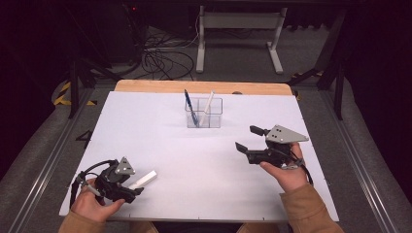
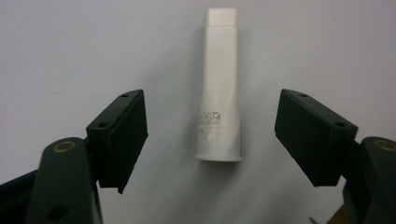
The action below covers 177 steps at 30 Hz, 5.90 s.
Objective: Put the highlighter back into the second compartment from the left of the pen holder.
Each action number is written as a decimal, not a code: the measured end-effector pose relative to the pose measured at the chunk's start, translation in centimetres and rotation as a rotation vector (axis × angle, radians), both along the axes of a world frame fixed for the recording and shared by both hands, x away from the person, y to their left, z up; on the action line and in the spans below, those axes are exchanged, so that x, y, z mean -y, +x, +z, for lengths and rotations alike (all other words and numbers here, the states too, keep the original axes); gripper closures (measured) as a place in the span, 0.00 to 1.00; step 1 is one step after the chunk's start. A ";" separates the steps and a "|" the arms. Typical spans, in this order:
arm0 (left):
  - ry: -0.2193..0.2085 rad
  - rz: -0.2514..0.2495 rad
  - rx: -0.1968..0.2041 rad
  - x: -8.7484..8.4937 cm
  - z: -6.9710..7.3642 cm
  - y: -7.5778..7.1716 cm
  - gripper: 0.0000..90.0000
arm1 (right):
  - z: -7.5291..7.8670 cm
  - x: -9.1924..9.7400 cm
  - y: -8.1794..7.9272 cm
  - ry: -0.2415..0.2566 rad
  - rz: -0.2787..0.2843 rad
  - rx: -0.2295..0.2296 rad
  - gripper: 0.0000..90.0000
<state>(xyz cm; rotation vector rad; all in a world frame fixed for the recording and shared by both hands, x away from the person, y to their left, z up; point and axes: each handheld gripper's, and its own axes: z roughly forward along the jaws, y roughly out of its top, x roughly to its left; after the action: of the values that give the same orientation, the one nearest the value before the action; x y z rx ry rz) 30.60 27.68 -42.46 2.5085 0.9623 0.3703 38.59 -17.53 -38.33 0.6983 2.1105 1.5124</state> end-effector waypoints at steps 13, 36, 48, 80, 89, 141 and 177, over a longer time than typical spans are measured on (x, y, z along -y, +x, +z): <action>0.040 -0.008 -0.040 -0.4 -1.0 -0.3 0.46 | -0.1 -0.1 0.1 -0.006 -0.001 -0.007 0.25; -0.008 -0.007 -0.109 -1.1 -1.5 -0.2 0.71 | -0.4 -0.3 0.1 -0.003 0.008 -0.014 0.25; 0.001 -0.022 -0.105 -0.9 -0.9 -0.3 0.72 | -0.4 -0.4 0.1 -0.004 0.010 -0.015 0.25; -0.157 -0.050 0.086 -0.3 3.0 -1.0 0.72 | -0.5 -0.4 0.2 -0.003 0.007 -0.016 0.25; -0.204 -0.063 0.124 0.3 4.9 -0.5 0.72 | -0.4 -0.2 0.1 -0.003 0.003 -0.015 0.25; -0.310 -0.197 0.146 7.7 12.4 9.5 0.72 | -0.6 1.2 -1.0 -0.009 -0.047 -0.028 0.25; -0.334 -0.165 0.165 12.5 13.6 15.3 0.72 | -0.7 1.2 -0.8 -0.016 -0.040 -0.039 0.25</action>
<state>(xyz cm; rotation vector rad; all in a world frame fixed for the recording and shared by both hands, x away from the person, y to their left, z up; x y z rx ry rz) 45.88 15.21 -28.86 2.1955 0.6846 0.3279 37.83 -18.75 -38.98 0.7651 2.1221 1.4706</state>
